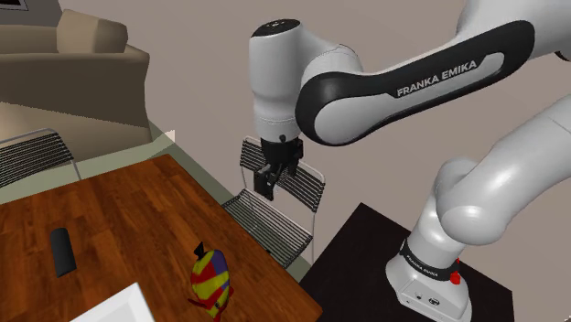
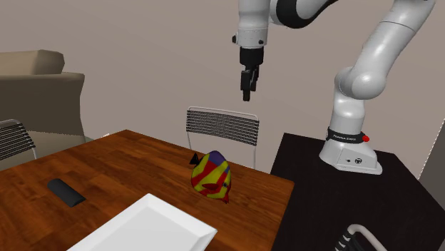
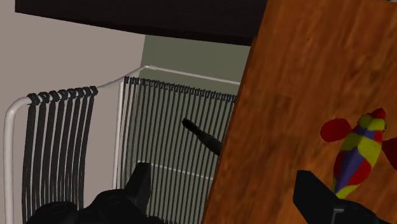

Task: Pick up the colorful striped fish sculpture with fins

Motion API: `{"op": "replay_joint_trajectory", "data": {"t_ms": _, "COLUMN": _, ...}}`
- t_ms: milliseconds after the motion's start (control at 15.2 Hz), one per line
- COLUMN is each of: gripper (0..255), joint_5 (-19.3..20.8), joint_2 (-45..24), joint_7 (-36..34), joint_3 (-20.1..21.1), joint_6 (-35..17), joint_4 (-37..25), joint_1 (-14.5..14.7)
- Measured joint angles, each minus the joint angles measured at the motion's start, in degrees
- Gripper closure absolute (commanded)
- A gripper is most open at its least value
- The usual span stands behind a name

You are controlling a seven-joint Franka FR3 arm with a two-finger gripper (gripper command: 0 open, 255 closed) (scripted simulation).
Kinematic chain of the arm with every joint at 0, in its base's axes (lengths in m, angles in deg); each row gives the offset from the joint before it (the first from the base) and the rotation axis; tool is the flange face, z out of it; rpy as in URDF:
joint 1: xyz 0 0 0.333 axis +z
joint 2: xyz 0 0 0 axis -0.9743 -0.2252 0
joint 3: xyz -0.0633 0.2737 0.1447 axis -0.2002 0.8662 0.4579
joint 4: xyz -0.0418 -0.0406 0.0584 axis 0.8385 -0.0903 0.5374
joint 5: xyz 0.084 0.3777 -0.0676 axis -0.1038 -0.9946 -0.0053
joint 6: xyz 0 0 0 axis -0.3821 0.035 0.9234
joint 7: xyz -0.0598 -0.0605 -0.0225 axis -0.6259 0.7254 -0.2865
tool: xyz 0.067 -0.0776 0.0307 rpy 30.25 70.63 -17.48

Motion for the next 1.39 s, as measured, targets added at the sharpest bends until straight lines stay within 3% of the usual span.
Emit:
{"op": "replay_joint_trajectory", "data": {"t_ms": 396, "gripper": 0, "joint_5": 6.68, "joint_2": -12.65, "joint_7": -10.61, "joint_3": 8.06, "joint_6": -5.43, "joint_4": -5.33, "joint_1": -0.67}}
{"op": "replay_joint_trajectory", "data": {"t_ms": 726, "gripper": 0, "joint_5": 16.55, "joint_2": -24.74, "joint_7": -20.93, "joint_3": 12.52, "joint_6": -7.33, "joint_4": -11.07, "joint_1": 0.05}}
{"op": "replay_joint_trajectory", "data": {"t_ms": 1056, "gripper": 0, "joint_5": 28.10, "joint_2": -38.47, "joint_7": -31.43, "joint_3": 12.99, "joint_6": -6.06, "joint_4": -19.28, "joint_1": 5.14}}
{"op": "replay_joint_trajectory", "data": {"t_ms": 1386, "gripper": 0, "joint_5": 37.09, "joint_2": -51.43, "joint_7": -37.84, "joint_3": 10.08, "joint_6": -3.03, "joint_4": -29.91, "joint_1": 12.95}}
